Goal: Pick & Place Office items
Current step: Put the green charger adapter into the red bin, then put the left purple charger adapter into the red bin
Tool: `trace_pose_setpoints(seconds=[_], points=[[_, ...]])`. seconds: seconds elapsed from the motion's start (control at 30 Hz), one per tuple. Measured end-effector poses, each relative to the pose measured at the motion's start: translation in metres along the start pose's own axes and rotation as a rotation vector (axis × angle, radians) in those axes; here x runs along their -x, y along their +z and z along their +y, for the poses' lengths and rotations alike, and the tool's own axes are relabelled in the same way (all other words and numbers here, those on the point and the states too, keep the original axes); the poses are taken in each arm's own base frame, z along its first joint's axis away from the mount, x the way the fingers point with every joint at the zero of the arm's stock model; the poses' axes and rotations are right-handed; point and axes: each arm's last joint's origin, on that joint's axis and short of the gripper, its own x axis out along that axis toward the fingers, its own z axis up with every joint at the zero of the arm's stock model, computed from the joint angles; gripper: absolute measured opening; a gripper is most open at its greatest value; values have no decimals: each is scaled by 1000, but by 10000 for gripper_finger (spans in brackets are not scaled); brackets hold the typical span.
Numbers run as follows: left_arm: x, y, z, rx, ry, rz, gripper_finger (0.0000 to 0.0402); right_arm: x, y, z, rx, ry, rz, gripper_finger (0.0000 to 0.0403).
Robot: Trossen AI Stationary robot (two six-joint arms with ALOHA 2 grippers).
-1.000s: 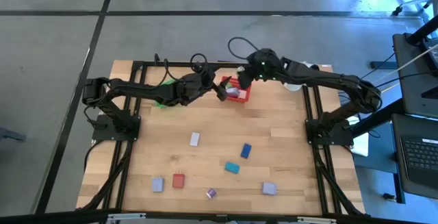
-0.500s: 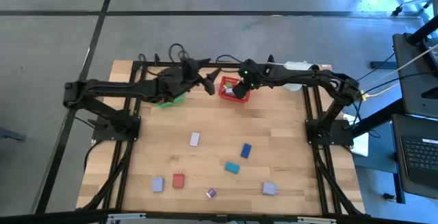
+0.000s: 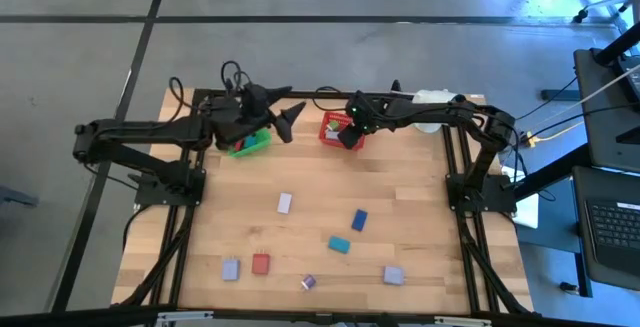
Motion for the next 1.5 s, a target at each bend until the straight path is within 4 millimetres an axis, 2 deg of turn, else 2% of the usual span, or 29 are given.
trace_pose_setpoints(seconds=[0.2, 0.4, 0.57, 0.7, 0.83, 0.97, 1.23, 1.37, 1.5], points=[[15, -24, -4, 31, -31, 246, 295, 0, 0, 0, -47, 11, 3, 286], [34, -56, -2, 127, -19, 625, 295, 16, 4, 1, -50, 48, -32, 330], [53, -84, -1, 196, 46, 858, 295, 42, 10, 0, -56, 75, -101, 332], [71, -109, -6, 268, 18, 1046, 294, 70, 11, 3, -49, 104, -158, 326], [95, -134, -16, 396, -25, 1281, 294, 96, 7, 7, -32, 129, -187, 323], [126, -156, -23, 521, 94, 1422, 294, 113, 1, 11, -35, 146, -193, 323], [177, -187, -35, 707, 409, 1487, 294, 121, -3, 21, -8, 135, -216, 323], [193, -202, -52, 780, 457, 1520, 294, 120, -4, 21, 20, 124, -217, 323], [198, -222, -70, 776, 452, 1623, 294, 120, -4, 21, 54, 121, -218, 323]])
